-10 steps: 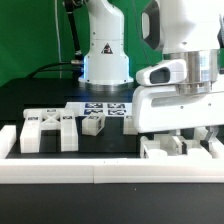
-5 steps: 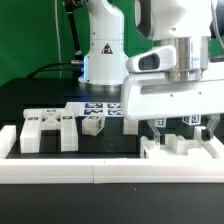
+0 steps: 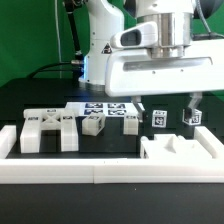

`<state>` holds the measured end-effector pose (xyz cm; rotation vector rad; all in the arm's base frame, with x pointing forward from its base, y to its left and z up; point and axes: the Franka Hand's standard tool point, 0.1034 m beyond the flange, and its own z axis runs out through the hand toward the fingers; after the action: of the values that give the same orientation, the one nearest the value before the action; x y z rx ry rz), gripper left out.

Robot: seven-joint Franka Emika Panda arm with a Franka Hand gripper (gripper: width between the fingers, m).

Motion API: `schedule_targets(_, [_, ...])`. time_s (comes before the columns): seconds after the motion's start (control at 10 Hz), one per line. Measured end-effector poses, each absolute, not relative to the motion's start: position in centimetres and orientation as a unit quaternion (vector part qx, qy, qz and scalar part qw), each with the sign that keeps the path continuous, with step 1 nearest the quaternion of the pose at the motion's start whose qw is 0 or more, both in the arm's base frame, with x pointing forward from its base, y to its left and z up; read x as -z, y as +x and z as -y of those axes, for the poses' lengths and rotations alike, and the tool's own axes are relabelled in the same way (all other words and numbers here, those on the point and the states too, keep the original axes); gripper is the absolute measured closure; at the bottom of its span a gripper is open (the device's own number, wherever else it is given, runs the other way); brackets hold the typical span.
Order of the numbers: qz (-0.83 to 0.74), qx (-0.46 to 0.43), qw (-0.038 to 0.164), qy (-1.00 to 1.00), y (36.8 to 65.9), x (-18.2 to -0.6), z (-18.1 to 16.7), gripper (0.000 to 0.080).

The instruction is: Assemble chair

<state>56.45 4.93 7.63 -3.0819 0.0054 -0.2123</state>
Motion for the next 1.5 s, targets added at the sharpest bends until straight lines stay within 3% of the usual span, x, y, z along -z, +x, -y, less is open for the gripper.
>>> schedule_targets(0.2, [0.005, 0.07, 0.018, -0.997, 54.7, -7.7, -3.1, 0.0151])
schedule_targets(0.7, [0.009, 0.072, 0.018, -0.997, 54.7, -7.5, -3.1, 0.0151])
schedule_targets(1.1, [0.008, 0.061, 0.012, -0.998, 50.1, -5.4, -1.5, 0.0151])
schedule_targets(1.5, [0.009, 0.026, 0.016, -0.999, 49.2, -4.9, -1.7, 0.0151])
